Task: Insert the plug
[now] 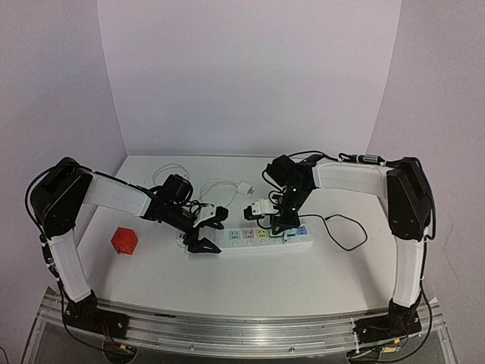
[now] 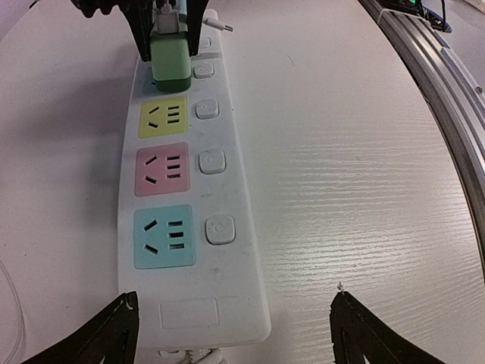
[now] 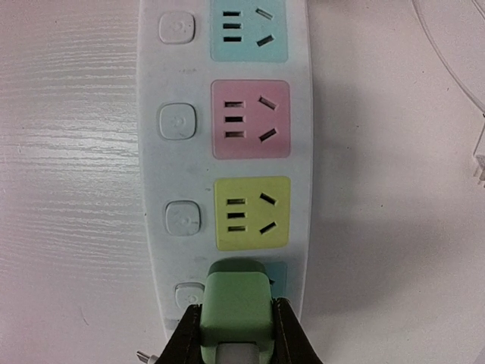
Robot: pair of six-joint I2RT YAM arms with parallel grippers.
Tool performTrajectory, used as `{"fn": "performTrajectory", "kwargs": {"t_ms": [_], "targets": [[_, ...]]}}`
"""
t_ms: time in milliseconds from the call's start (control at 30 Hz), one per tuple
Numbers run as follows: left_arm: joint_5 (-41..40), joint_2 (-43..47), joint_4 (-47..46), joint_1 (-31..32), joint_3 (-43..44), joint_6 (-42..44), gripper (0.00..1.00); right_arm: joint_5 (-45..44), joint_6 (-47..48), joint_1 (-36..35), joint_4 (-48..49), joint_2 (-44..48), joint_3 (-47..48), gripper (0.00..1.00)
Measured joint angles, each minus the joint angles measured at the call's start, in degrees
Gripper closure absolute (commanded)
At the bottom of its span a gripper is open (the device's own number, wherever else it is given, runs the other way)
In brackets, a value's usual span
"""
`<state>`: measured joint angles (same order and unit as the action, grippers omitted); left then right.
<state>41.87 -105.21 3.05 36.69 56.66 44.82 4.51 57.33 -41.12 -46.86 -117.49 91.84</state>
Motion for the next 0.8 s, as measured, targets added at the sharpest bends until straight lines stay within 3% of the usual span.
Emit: {"fn": "performTrajectory", "kwargs": {"t_ms": [100,267,467,633,800], "targets": [[0.0,0.0,0.02,0.0,0.0,0.0,0.13,-0.05,-0.24,0.0,0.82,0.47,-0.73,0.94],[0.49,0.0,1.42,0.0,0.47,-0.06,0.13,-0.38,-0.47,-0.13,0.55,0.5,-0.29,0.71],[1.67,0.0,2.93,0.0,2.61,-0.95,0.12,-0.2,-1.84,-0.66,-1.92,-1.4,2.31,0.51],[2.12,0.01,3.64,-0.05,4.9,-2.76,0.12,1.13,-3.68,-1.02,-3.49,-2.32,6.31,0.39],[2.82,0.02,4.33,-0.79,6.12,-5.04,0.1,3.49,-5.66,-1.09,-3.31,-2.3,10.75,0.36]]}}
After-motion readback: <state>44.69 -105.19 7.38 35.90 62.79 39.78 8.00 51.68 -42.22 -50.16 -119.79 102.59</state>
